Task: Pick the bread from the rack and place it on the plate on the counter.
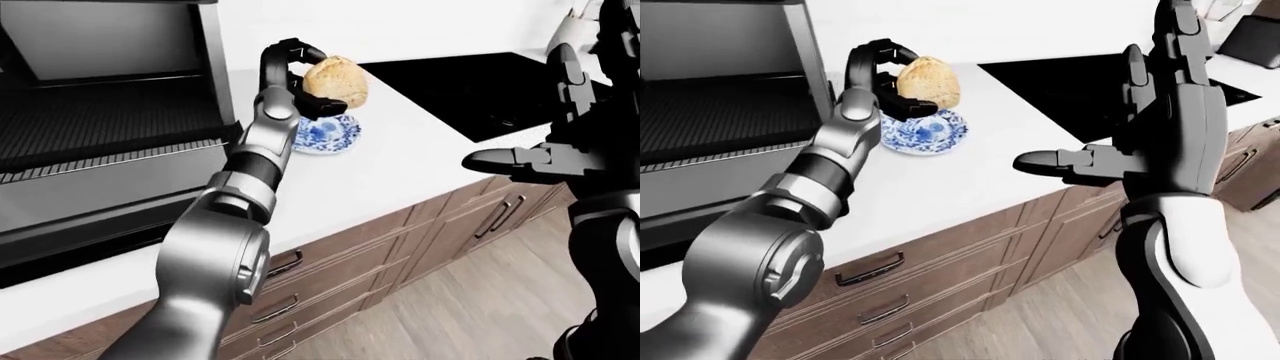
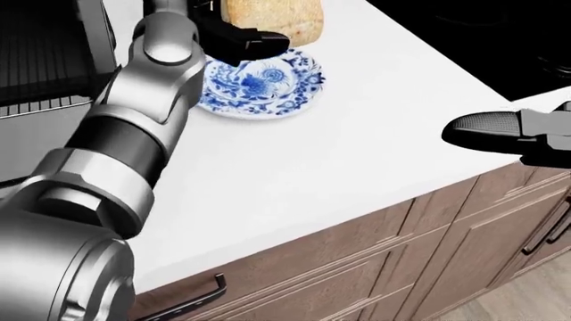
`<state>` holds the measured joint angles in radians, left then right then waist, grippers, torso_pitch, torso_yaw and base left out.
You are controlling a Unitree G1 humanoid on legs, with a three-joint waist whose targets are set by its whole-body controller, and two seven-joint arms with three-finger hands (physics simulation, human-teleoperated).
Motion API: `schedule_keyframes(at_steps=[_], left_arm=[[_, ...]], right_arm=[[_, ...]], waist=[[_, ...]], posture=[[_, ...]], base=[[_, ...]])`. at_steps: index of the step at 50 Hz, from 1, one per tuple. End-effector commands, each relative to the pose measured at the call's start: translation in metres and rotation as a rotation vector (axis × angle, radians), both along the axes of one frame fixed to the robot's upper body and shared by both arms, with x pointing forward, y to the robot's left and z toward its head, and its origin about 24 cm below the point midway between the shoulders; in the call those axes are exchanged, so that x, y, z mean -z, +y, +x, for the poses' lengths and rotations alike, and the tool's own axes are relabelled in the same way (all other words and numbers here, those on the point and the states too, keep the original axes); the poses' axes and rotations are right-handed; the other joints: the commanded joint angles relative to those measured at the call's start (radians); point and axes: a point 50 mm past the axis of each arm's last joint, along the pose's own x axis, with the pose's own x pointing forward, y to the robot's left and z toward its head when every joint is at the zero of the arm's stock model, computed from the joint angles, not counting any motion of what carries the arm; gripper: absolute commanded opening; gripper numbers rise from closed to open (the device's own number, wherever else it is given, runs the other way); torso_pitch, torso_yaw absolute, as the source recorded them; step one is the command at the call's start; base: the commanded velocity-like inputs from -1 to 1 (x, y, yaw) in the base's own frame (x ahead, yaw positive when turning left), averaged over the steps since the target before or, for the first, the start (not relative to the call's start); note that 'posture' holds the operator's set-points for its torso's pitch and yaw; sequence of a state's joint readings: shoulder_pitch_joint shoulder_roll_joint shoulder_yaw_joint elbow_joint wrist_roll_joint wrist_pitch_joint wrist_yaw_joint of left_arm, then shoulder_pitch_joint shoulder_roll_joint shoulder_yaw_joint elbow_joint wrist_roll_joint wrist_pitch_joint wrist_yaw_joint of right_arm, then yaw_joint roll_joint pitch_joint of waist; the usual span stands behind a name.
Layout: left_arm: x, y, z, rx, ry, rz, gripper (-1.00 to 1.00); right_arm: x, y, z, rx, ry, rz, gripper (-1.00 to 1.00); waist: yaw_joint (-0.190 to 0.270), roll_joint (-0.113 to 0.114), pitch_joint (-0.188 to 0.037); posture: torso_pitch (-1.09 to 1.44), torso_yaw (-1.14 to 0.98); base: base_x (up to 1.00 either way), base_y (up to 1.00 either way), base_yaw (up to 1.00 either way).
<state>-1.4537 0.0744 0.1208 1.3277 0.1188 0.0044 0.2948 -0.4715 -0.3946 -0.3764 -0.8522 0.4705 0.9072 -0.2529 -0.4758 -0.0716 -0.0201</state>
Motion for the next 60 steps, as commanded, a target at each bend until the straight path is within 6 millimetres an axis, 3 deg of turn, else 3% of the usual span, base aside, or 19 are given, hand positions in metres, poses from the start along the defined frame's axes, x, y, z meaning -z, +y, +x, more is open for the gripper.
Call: schedule_keyframes(at_steps=[1, 21, 42, 57, 60], left_arm=[[-0.033, -0.004, -0.003, -0.002, -0.13, -0.017, -1.0], [-0.01, 0.004, -0.001, -0.033, -0.085, -0.029, -1.0], [-0.005, 0.013, -0.001, -0.101, -0.114, 0.061, -1.0], [-0.007, 0.015, -0.002, -0.136, -0.15, 0.115, -1.0], [-0.006, 0.017, -0.002, -0.149, -0.148, 0.128, -0.91]], right_arm=[[-0.01, 0.0, -0.005, 0.009, -0.068, -0.011, 1.0], [-0.007, -0.001, -0.008, 0.019, -0.063, -0.009, 1.0], [-0.008, -0.002, -0.008, 0.017, -0.062, -0.01, 1.0], [-0.005, -0.001, -0.007, 0.019, -0.06, -0.009, 1.0], [-0.005, -0.001, -0.007, 0.02, -0.058, -0.009, 1.0]], waist=[[-0.001, 0.0, -0.028], [-0.012, 0.006, -0.031], [-0.019, 0.004, 0.017], [-0.023, 0.005, 0.021], [-0.023, 0.006, 0.021]], posture=[[0.01, -0.43], [0.02, -0.43], [0.1, -0.43], [0.1, -0.43], [0.1, -0.43]], base=[[0.0, 0.0, 0.0], [0.0, 0.0, 0.0], [0.0, 0.0, 0.0], [0.0, 0.0, 0.0], [0.0, 0.0, 0.0]])
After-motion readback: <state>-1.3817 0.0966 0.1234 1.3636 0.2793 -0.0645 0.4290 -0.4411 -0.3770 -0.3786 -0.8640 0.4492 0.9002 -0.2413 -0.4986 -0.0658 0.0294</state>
